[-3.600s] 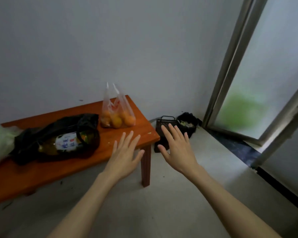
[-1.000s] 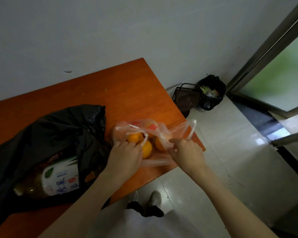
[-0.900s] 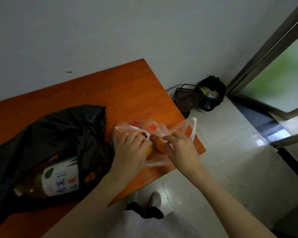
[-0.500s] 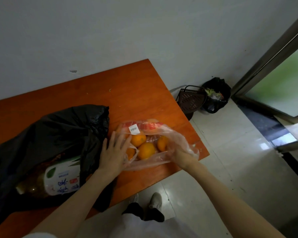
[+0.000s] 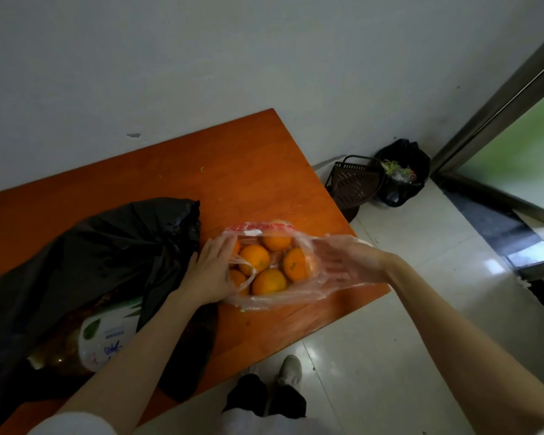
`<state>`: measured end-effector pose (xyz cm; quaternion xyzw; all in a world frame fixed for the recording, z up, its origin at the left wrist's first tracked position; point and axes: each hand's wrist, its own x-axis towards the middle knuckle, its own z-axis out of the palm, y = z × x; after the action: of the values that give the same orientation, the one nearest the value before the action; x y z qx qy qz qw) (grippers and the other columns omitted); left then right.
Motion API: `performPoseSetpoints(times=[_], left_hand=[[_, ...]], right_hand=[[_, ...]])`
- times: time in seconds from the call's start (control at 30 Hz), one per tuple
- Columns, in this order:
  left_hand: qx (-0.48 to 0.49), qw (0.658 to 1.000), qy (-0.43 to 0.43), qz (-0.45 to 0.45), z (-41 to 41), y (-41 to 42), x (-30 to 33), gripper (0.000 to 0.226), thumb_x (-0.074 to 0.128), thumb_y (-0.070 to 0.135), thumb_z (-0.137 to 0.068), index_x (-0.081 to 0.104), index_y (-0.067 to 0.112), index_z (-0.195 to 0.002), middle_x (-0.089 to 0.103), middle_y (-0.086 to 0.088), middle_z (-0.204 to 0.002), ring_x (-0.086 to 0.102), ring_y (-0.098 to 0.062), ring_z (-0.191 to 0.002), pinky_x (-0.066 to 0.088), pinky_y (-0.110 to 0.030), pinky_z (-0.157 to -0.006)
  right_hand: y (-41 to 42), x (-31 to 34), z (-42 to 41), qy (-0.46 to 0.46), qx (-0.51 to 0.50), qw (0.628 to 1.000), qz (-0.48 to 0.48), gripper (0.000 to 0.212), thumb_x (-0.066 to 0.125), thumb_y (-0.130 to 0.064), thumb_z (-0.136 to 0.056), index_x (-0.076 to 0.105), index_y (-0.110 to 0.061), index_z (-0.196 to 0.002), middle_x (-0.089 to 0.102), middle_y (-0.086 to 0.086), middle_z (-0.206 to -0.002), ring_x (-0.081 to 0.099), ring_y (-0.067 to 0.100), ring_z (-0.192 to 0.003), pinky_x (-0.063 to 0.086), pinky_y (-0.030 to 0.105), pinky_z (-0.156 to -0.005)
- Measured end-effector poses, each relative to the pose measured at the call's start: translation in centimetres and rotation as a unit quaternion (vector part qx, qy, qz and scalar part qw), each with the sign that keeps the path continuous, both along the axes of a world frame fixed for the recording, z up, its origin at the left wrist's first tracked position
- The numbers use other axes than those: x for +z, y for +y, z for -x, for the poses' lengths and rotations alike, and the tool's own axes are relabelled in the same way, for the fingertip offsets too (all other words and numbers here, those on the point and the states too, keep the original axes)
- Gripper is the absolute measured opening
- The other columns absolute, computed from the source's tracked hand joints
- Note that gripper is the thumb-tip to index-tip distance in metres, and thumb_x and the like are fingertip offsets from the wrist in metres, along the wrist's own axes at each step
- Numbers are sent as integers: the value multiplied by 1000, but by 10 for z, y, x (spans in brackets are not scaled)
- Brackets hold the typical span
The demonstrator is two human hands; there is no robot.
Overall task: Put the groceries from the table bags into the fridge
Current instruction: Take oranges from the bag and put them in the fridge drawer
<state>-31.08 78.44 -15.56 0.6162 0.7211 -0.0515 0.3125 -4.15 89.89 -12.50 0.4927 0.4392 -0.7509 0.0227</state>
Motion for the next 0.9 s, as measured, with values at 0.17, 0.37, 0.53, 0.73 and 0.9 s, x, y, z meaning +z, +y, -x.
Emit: performPoseSetpoints(times=[0.17, 0.37, 0.53, 0.73, 0.9], left_hand=[[-7, 981, 57, -183, -19, -3, 24, 54, 44, 41, -89, 37, 26, -140, 21, 4, -155, -6, -25, -145, -11, -55, -111], [-93, 936, -43, -337, -56, -8, 37, 38, 47, 32, -74, 62, 18, -106, 63, 2, -106, 52, -18, -112, 33, -45, -106], [-100, 952, 16, -288, -34, -13, 25, 44, 41, 52, -82, 69, 21, -96, 66, 5, -71, 61, -14, -56, 32, -19, -47], [-99, 976, 177, -82, -1, -3, 12, 99, 47, 75, -74, 7, 25, -149, 5, -6, -157, 26, -29, -136, 30, -45, -101], [-61, 992, 112, -26, 19, 7, -9, 130, 66, 70, -63, -24, 24, -145, -20, 4, -156, -4, -21, -144, 27, -48, -109]], right_hand=[[-32, 30, 19, -40, 158, 912, -376, 36, 45, -27, -97, 50, -21, -133, 52, -13, -124, 50, 3, -112, 38, 13, -94], [-47, 12, 39, -121, 130, 692, -700, 28, 59, -11, -83, 65, -10, -110, 67, 7, -105, 65, 23, -90, 51, 26, -69], [-39, -11, 21, -236, 262, 568, -743, 62, 72, -27, -75, 50, -15, -132, 54, 14, -132, 52, 33, -121, 46, 49, -94], [-3, -33, 13, -302, 383, 601, -634, 112, 63, -73, -63, 3, -29, -147, 9, 10, -156, 16, 32, -143, 31, 60, -105], [5, -63, 19, -228, 383, 730, -518, 114, 58, -73, -69, -13, -29, -146, -12, 0, -158, -9, 18, -145, 6, 47, -117]])
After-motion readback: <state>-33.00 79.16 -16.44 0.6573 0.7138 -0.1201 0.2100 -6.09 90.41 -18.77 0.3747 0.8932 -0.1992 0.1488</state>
